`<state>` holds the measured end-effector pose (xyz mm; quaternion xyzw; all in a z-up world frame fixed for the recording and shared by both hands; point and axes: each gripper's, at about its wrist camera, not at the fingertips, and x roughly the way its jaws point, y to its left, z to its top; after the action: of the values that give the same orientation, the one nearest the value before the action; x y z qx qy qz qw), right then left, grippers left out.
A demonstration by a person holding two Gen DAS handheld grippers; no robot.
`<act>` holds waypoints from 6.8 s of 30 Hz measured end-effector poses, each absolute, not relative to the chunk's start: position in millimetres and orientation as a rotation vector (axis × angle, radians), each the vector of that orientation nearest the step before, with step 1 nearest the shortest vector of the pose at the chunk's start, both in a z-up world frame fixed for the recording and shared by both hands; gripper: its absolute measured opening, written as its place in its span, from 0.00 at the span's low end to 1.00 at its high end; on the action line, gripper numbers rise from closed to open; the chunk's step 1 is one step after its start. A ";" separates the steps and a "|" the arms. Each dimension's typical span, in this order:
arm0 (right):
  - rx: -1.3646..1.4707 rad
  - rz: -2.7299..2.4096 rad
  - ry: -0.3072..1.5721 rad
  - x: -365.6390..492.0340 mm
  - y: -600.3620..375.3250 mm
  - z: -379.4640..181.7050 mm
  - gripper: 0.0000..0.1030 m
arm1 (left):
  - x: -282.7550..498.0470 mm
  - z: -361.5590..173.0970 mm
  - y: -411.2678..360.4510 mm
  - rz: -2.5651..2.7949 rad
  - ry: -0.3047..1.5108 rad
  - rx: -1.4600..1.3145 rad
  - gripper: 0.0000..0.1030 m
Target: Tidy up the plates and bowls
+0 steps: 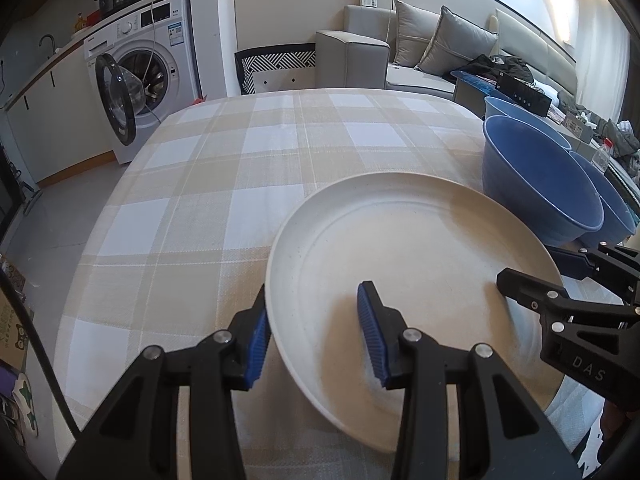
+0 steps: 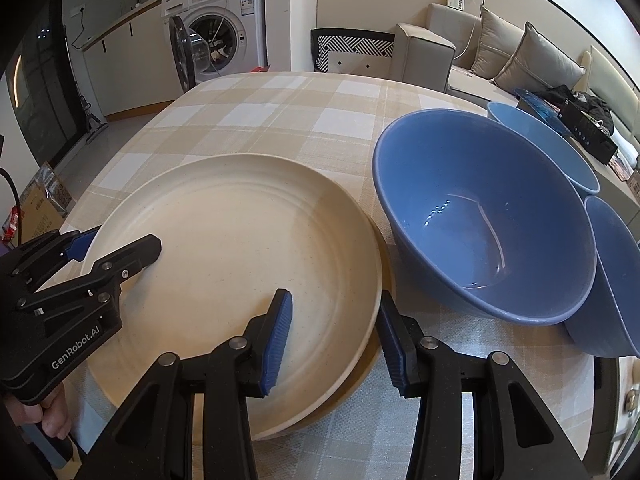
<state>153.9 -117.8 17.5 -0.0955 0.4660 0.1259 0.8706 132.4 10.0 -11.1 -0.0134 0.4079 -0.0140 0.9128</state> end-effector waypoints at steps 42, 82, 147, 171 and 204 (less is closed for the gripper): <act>-0.146 0.317 0.925 138.1 -125.6 36.6 0.95 | 116.0 6.9 12.6 -0.031 0.794 -0.048 0.99; -0.080 0.298 0.782 125.1 -183.5 102.6 0.99 | 110.1 59.3 -23.9 -0.114 0.693 -0.013 1.00; 0.014 0.202 0.744 212.1 -345.5 179.7 0.99 | 219.8 132.2 -162.1 -0.297 0.666 0.103 1.00; 0.100 0.202 0.848 285.6 -396.1 149.4 0.99 | 289.8 104.8 -193.2 -0.290 0.749 0.091 1.00; 0.151 0.176 0.991 372.2 -416.3 80.2 0.96 | 365.0 51.6 -234.0 -0.299 0.850 0.116 0.99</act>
<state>372.2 -416.3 80.2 0.0723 0.4744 0.0841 0.8733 365.0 -234.0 51.6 0.0560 0.4108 -0.1446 0.8985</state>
